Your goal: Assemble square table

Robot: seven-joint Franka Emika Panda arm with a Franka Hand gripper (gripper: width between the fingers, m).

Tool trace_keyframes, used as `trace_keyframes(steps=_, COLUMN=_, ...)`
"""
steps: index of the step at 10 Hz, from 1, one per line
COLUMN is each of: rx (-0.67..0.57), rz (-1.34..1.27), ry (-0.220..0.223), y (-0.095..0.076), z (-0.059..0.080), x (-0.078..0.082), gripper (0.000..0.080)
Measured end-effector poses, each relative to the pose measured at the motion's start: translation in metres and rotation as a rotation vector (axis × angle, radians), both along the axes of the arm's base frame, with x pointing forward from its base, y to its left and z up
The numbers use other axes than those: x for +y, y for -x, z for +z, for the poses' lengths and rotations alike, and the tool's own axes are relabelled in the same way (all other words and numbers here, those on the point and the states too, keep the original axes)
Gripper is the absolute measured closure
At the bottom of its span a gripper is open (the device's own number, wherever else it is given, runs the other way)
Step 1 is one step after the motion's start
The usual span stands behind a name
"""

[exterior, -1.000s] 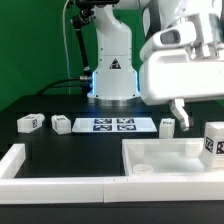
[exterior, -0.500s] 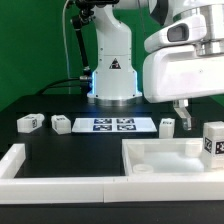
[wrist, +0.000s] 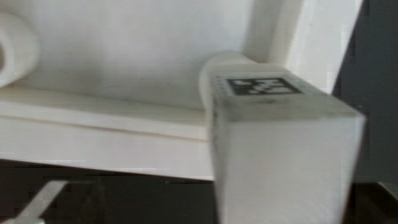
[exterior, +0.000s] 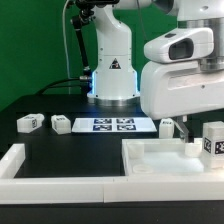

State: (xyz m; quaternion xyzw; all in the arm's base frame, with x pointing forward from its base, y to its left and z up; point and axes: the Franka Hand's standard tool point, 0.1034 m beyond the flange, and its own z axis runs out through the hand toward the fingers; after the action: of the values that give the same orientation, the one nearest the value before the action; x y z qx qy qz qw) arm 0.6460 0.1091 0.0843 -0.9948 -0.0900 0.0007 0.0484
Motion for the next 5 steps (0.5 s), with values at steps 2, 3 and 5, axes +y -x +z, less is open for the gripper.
trace_keyframes(steps=2, rx=0.003, rz=-0.018, ry=-0.004, y=0.003, z=-0.003, x=0.013, gripper=0.0151)
trace_keyframes(steps=3, rx=0.005, rz=-0.007, ry=-0.004, y=0.007, z=-0.005, x=0.017, gripper=0.0151)
trace_keyframes(steps=5, rx=0.01, rz=-0.004, ry=-0.001, y=0.01, z=-0.006, x=0.012, gripper=0.0151)
